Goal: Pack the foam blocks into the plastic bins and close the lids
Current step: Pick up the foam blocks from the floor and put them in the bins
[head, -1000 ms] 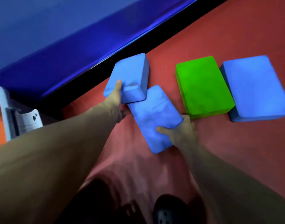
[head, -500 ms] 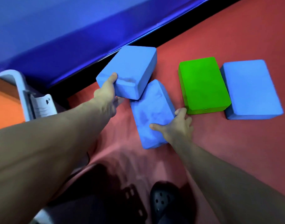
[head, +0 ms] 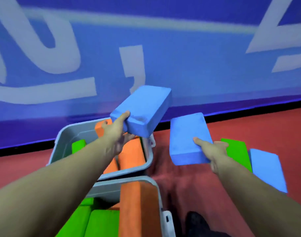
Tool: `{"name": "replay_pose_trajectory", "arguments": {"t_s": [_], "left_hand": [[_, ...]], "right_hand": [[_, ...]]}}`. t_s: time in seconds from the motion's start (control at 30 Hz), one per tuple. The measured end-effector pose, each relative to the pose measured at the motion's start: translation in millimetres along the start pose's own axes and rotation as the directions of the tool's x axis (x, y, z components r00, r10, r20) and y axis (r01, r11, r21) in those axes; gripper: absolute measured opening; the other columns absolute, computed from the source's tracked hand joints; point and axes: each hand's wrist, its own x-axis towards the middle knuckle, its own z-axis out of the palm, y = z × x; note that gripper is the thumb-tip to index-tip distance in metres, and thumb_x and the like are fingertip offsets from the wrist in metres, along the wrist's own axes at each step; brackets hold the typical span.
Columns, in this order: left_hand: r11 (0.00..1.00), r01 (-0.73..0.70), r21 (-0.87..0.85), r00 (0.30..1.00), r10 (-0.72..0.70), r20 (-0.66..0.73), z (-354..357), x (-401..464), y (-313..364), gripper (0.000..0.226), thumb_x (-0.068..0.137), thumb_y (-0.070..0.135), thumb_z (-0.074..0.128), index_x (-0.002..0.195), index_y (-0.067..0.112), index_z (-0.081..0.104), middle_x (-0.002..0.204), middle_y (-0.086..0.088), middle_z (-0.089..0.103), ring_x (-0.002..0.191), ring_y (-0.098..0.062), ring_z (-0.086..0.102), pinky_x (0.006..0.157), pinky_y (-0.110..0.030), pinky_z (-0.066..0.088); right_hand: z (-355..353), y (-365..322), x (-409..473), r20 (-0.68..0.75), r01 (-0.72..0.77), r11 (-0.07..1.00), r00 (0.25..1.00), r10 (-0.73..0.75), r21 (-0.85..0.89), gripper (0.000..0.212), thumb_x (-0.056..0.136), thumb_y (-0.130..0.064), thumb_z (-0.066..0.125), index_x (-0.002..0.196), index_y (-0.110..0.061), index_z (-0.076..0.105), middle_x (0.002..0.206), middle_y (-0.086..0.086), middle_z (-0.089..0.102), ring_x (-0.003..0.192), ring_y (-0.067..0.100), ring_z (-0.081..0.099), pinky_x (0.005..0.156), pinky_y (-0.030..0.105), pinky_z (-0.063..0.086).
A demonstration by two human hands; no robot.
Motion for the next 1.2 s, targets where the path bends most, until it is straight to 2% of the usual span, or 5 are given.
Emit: {"name": "replay_pose_trajectory", "arguments": {"t_s": [0.37, 0.63, 0.9, 1.07, 1.2], "left_hand": [[0.991, 0.046, -0.129, 0.903, -0.097, -0.419, -236.3, -18.9, 45.5, 0.038, 0.096, 0.030, 0.067, 0.107, 0.011, 0.036, 0.083, -0.007, 0.046, 0.065, -0.024, 0.053, 0.028, -0.030, 0.046], [0.965, 0.137, -0.225, 0.897, -0.218, -0.385, -251.0, 13.9, 14.0, 0.069, 0.087, 0.051, 0.071, 0.139, 0.012, 0.046, 0.100, -0.008, 0.059, 0.072, -0.025, 0.063, 0.048, -0.036, 0.061], [0.906, 0.108, -0.408, 0.878, -0.279, -0.389, -222.1, 28.4, 0.4, 0.055, 0.087, 0.050, 0.073, 0.121, 0.016, 0.048, 0.103, -0.004, 0.056, 0.076, -0.019, 0.062, 0.087, -0.038, 0.061], [0.925, 0.072, -0.374, 0.858, -0.249, -0.450, -228.0, 36.9, 2.6, 0.091, 0.074, 0.058, 0.081, 0.144, 0.021, 0.037, 0.125, -0.002, 0.059, 0.078, -0.027, 0.074, 0.056, -0.033, 0.062], [0.983, -0.039, -0.180, 0.822, -0.071, -0.565, -223.5, 38.9, 8.1, 0.088, 0.070, 0.053, 0.085, 0.134, 0.023, 0.032, 0.120, -0.005, 0.056, 0.091, -0.033, 0.069, 0.076, -0.043, 0.062]], "right_hand": [[152.8, -31.1, -194.4, 0.175, -0.056, 0.969, 0.985, 0.013, 0.241, 0.068, 0.077, -0.036, 0.088, 0.124, -0.010, 0.047, 0.115, 0.010, 0.065, 0.091, 0.029, 0.071, 0.053, 0.040, 0.060], [203.6, -24.0, -191.6, 0.319, -0.161, 0.937, 0.946, 0.057, 0.309, 0.048, 0.086, -0.036, 0.079, 0.126, -0.018, 0.060, 0.119, 0.008, 0.070, 0.100, 0.027, 0.072, 0.054, 0.035, 0.060], [215.2, -12.4, -186.7, 0.457, -0.374, 0.872, 0.865, 0.206, 0.314, 0.038, 0.102, -0.042, 0.057, 0.130, -0.015, 0.057, 0.122, 0.004, 0.067, 0.095, 0.026, 0.069, 0.107, 0.045, 0.050], [221.8, -4.5, -189.2, 0.398, -0.316, 0.935, 0.888, 0.232, 0.160, 0.053, 0.103, -0.043, 0.051, 0.148, -0.016, 0.045, 0.135, 0.003, 0.057, 0.127, 0.032, 0.056, 0.105, 0.044, 0.046], [220.5, -7.9, -192.3, 0.367, -0.170, 0.985, 0.916, 0.159, -0.004, 0.026, 0.105, -0.041, 0.044, 0.117, -0.020, 0.053, 0.114, 0.009, 0.064, 0.114, 0.038, 0.063, 0.096, 0.048, 0.053]]}}
